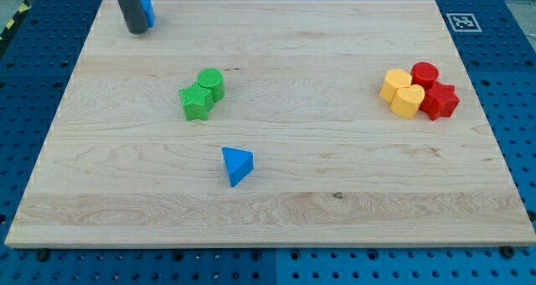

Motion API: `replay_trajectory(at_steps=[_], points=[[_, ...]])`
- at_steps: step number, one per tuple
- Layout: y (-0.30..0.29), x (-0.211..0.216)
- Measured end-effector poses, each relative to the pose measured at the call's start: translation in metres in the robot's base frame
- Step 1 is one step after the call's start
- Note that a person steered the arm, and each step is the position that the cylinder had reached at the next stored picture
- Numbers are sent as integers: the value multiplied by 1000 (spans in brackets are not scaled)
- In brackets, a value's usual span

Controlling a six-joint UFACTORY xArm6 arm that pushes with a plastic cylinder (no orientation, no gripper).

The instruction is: Point your arm towards the blue triangle

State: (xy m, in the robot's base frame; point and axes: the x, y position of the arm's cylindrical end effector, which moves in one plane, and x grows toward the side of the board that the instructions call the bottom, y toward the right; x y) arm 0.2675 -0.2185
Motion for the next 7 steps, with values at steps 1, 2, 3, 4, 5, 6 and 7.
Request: replay_trajectory(at_steps=[1,2,3,4,5,6,7], points=[[0,-4],[0,-7],[7,9],[41,38],[63,41],[85,41],[115,41]])
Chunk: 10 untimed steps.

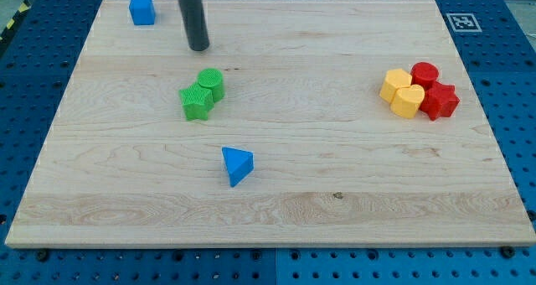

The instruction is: Point your arm towards the blue triangle

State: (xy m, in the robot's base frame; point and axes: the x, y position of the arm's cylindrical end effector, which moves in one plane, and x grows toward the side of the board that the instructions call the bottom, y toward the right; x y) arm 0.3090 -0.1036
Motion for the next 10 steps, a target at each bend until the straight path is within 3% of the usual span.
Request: replay_trajectory(at_steps=[2,4,5,8,10], points=[[79,27],[87,31],[94,60],[128,79],[162,127]])
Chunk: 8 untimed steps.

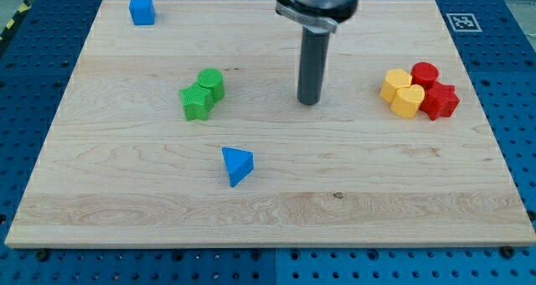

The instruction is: Point your arm towards the blue triangle

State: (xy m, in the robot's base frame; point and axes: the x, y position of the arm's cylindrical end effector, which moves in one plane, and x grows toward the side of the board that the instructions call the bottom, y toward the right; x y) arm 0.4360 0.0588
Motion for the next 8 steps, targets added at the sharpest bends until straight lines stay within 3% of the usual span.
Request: replay_trajectory(at_steps=[2,5,8], points=[[0,76],[-4,81],[-27,134]])
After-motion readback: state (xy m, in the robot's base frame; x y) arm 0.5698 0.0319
